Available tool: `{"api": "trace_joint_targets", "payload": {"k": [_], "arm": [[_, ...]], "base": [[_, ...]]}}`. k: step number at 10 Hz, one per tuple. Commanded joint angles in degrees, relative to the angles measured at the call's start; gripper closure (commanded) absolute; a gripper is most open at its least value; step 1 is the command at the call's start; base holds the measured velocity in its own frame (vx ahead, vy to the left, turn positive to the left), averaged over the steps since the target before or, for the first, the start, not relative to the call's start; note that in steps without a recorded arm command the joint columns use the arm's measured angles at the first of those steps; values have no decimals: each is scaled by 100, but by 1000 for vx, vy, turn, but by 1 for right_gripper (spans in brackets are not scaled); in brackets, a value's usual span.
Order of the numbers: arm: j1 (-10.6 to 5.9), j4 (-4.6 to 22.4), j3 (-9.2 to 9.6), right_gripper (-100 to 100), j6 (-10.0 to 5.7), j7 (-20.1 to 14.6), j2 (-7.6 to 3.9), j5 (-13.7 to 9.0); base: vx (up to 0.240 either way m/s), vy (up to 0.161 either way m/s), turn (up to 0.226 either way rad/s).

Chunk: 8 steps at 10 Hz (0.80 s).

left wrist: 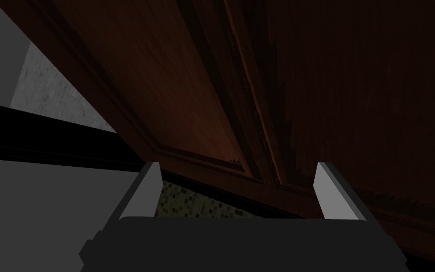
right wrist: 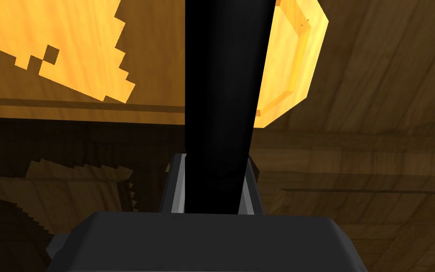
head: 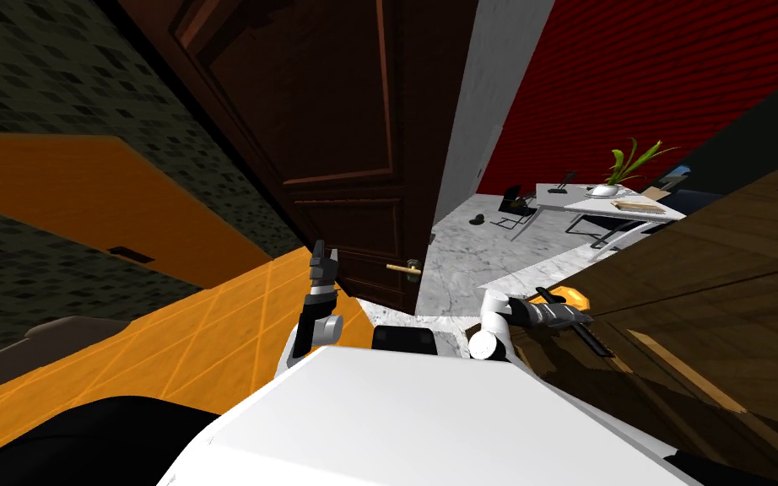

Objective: Push the door open

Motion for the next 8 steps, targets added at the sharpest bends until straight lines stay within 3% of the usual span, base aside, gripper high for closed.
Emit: {"api": "trace_joint_targets", "payload": {"k": [1, 5, 6, 7, 8], "arm": [[-59, -2, -55, 100, -179, 20, -49, -21], [-74, -61, -365, 100, -558, 229, 138, -252], [-20, -48, -344, 100, -488, 195, 158, -236], [-3, -91, -476, 100, -654, 250, -29, -325], [4, -110, -541, 100, -732, 271, -104, -369]], "base": [[4, -118, 115], [13, -142, 143], [-10, -72, 30], [-18, -80, 124], [-5, -143, 128]]}}
